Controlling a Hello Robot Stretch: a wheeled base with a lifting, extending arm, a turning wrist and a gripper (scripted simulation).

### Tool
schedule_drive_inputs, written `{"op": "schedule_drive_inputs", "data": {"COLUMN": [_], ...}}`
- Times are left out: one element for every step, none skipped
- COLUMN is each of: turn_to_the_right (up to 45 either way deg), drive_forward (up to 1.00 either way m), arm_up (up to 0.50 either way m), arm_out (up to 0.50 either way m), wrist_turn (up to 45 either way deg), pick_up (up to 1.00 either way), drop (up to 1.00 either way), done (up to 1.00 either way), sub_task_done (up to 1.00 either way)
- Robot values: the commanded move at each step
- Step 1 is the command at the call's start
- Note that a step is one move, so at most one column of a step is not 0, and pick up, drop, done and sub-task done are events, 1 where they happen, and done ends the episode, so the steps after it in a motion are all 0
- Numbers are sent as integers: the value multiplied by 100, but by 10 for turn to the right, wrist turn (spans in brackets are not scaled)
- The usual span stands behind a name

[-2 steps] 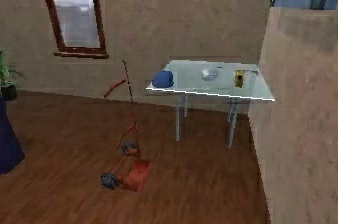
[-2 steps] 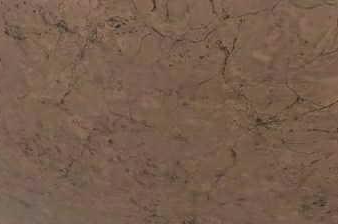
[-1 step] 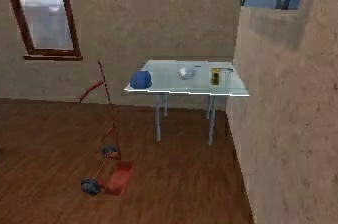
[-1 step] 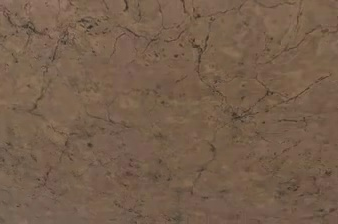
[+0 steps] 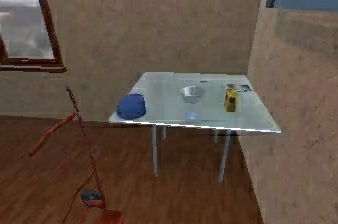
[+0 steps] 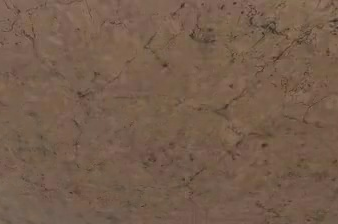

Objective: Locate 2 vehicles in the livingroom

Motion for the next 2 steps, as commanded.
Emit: {"op": "schedule_drive_inputs", "data": {"turn_to_the_right": [-300,0], "drive_forward": [0,0], "arm_up": [0,0], "arm_out": [0,0], "wrist_turn": [0,0], "pick_up": [0,0], "drop": [0,0], "done": [0,100], "sub_task_done": [0,0]}}
